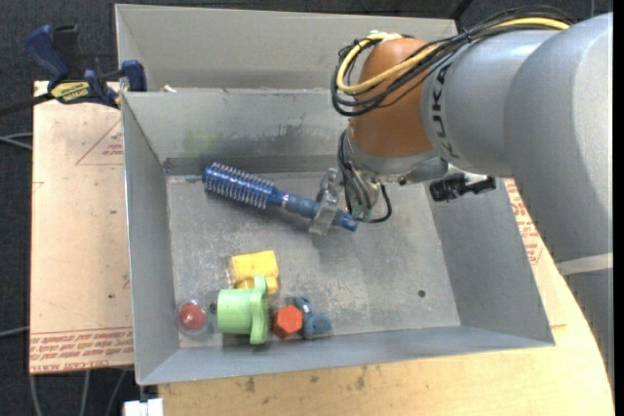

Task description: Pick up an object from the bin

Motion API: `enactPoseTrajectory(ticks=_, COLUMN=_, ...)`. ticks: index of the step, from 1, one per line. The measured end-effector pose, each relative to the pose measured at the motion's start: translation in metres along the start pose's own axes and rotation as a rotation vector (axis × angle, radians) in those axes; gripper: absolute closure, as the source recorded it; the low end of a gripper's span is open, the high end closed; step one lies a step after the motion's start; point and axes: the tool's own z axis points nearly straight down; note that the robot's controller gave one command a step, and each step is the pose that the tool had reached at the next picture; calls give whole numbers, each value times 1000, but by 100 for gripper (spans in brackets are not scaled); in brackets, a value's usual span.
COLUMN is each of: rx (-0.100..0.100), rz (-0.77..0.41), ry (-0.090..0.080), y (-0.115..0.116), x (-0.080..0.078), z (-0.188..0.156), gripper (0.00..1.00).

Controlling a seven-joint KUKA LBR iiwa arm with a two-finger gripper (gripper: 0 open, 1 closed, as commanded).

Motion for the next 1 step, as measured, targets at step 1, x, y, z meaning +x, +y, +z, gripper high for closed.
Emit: enactPoseTrajectory(ticks=1, rx=0, rz=-2, ry=0, y=1, x=-1, z=-35, gripper=100)
